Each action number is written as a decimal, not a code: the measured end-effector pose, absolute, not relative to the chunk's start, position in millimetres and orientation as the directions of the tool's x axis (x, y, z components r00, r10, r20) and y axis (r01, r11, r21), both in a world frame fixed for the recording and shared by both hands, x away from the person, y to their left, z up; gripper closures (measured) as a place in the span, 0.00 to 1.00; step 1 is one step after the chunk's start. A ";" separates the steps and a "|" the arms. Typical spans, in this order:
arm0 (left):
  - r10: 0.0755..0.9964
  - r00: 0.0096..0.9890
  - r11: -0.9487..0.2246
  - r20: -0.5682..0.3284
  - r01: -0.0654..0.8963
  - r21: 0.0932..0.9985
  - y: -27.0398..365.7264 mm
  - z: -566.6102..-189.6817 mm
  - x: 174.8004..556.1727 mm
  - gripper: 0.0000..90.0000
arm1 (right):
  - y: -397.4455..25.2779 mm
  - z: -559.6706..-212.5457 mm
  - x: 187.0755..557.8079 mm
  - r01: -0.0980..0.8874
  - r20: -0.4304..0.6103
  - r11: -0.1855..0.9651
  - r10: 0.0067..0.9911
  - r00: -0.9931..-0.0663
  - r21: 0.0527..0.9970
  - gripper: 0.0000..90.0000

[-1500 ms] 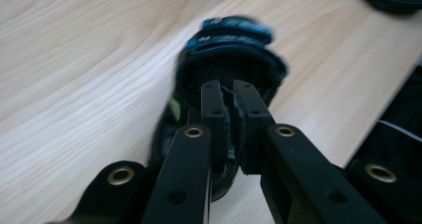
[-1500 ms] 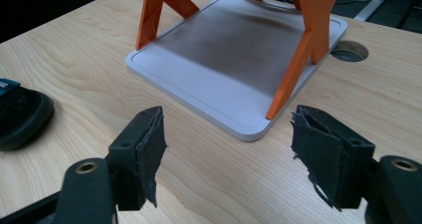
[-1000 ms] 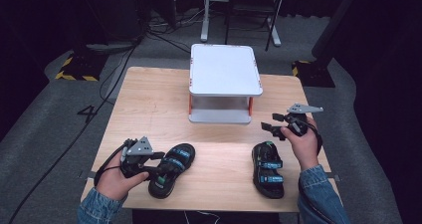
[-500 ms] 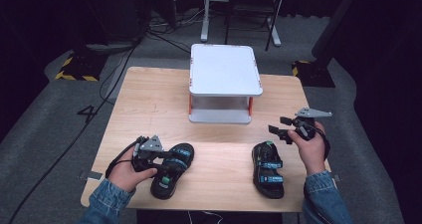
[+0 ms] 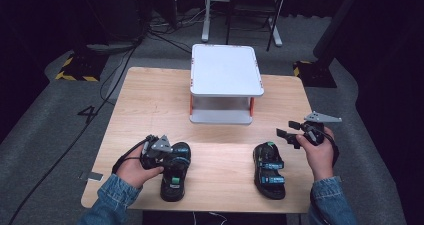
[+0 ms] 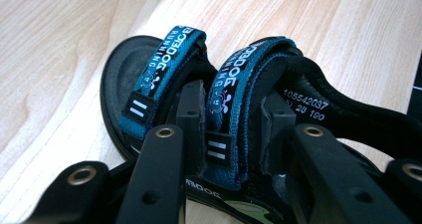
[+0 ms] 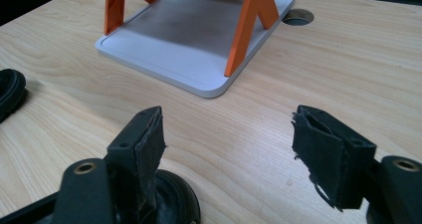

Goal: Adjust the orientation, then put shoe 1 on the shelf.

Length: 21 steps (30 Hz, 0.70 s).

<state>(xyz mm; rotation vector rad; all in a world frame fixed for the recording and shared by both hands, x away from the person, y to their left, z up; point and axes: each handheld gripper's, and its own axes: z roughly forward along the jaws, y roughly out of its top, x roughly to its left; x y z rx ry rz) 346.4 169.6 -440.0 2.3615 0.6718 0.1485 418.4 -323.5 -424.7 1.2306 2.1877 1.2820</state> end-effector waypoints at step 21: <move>0.616 0.788 -0.480 -0.012 0.387 0.787 142.6 -426.2 399.4 0.79 | -338.1 -425.9 402.3 0.529 0.138 0.200 0.837 -0.530 0.825 0.32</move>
